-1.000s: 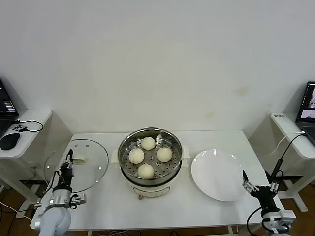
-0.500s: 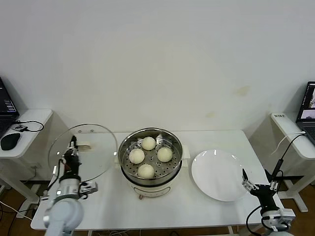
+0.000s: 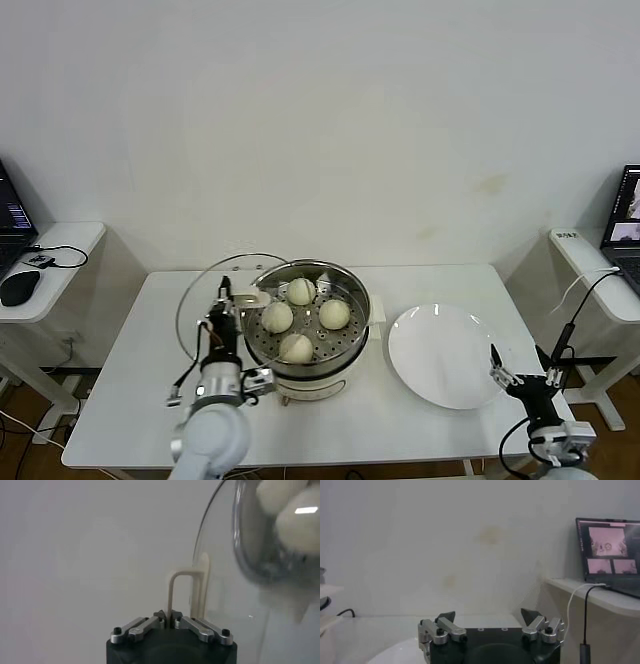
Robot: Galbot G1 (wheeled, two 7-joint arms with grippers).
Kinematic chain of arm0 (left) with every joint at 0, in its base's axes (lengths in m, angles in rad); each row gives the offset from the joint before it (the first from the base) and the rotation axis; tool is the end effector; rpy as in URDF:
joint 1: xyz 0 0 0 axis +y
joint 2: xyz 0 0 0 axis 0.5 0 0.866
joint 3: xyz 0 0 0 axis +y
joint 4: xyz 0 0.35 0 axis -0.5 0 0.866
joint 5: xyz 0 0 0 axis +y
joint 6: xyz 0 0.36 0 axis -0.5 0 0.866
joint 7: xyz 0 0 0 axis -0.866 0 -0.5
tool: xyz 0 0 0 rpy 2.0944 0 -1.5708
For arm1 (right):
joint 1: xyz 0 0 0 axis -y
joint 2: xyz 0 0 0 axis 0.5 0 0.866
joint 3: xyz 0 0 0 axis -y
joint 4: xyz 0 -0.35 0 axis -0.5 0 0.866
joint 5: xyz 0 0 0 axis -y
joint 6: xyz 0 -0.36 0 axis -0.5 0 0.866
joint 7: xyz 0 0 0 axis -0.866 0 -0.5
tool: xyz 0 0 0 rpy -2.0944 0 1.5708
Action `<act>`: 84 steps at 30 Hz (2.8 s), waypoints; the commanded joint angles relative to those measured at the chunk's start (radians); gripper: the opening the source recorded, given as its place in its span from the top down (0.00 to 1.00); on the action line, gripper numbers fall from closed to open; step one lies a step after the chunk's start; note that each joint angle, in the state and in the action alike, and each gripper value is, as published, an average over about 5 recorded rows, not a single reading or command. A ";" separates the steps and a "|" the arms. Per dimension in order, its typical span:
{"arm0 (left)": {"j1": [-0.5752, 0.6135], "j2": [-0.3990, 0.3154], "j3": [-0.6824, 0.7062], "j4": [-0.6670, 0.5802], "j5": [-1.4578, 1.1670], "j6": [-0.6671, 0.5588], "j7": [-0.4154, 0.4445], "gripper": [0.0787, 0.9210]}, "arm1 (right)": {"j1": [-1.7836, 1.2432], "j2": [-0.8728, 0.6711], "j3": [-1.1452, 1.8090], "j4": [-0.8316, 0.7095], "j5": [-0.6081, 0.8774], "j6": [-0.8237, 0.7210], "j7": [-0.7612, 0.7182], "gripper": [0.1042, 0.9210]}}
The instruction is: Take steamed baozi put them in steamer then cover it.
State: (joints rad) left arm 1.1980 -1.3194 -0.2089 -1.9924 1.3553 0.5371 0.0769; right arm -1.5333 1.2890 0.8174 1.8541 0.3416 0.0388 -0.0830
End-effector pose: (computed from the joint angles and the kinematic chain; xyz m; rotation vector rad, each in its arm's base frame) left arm 0.2755 -0.0481 -0.2660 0.2448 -2.3089 -2.0615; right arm 0.1936 -0.1655 -0.3417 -0.1611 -3.0471 0.0443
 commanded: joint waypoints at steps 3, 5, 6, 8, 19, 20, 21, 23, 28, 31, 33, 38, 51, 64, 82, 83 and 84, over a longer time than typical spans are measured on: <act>-0.058 -0.078 0.156 0.004 0.041 0.069 0.070 0.93 | 0.008 0.008 -0.009 -0.014 -0.014 -0.002 -0.003 0.12; -0.072 -0.087 0.168 0.015 0.047 0.069 0.075 0.93 | 0.008 0.012 -0.010 -0.015 -0.018 -0.002 -0.003 0.12; -0.080 -0.093 0.173 0.023 0.053 0.069 0.075 0.93 | 0.007 0.014 -0.010 -0.016 -0.021 -0.002 -0.004 0.12; -0.096 -0.105 0.183 0.045 0.079 0.069 0.076 0.93 | 0.006 0.018 -0.009 -0.015 -0.025 -0.002 -0.004 0.12; -0.172 -0.171 0.234 0.143 0.139 0.070 0.144 0.93 | 0.000 0.023 0.002 -0.012 -0.033 -0.006 -0.007 0.12; -0.178 -0.171 0.233 0.153 0.139 0.070 0.148 0.93 | 0.001 0.023 0.002 -0.014 -0.033 -0.006 -0.007 0.12; -0.184 -0.172 0.232 0.163 0.138 0.070 0.153 0.93 | 0.001 0.023 0.002 -0.015 -0.034 -0.006 -0.008 0.12; -0.192 -0.172 0.228 0.174 0.134 0.070 0.165 0.93 | 0.004 0.024 0.001 -0.020 -0.035 -0.005 -0.009 0.12; -0.211 -0.172 0.216 0.195 0.137 0.070 0.190 0.93 | 0.014 0.024 -0.002 -0.031 -0.038 -0.005 -0.011 0.12; -0.219 -0.172 0.212 0.213 0.155 0.070 0.201 0.93 | 0.017 0.023 -0.003 -0.035 -0.039 -0.006 -0.013 0.12; -0.220 -0.173 0.211 0.221 0.169 0.070 0.207 0.93 | 0.019 0.022 -0.003 -0.038 -0.039 -0.006 -0.013 0.12; -0.217 -0.176 0.209 0.231 0.203 0.070 0.218 0.93 | 0.023 0.020 -0.002 -0.045 -0.039 -0.005 -0.014 0.12; -0.204 -0.174 0.203 0.214 0.232 0.069 0.231 0.93 | 0.026 0.023 -0.006 -0.054 -0.044 -0.002 -0.016 0.12; -0.183 -0.165 0.219 0.184 0.212 0.066 0.208 0.87 | 0.017 0.026 -0.004 -0.049 -0.049 0.001 -0.017 0.12; -0.081 -0.094 0.226 -0.029 0.173 0.066 0.255 0.26 | 0.005 0.031 -0.005 -0.048 -0.057 0.005 -0.017 0.12; -0.077 -0.091 0.225 -0.036 0.173 0.066 0.257 0.22 | 0.004 0.031 -0.006 -0.047 -0.058 0.006 -0.017 0.12; -0.073 -0.088 0.223 -0.045 0.172 0.066 0.258 0.19 | 0.003 0.032 -0.006 -0.046 -0.058 0.006 -0.017 0.12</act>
State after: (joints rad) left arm 1.0811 -1.4352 0.0164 -1.9265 1.5363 0.6032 0.3161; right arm -1.5281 1.3199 0.8120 1.8051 0.2846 0.0439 -0.1000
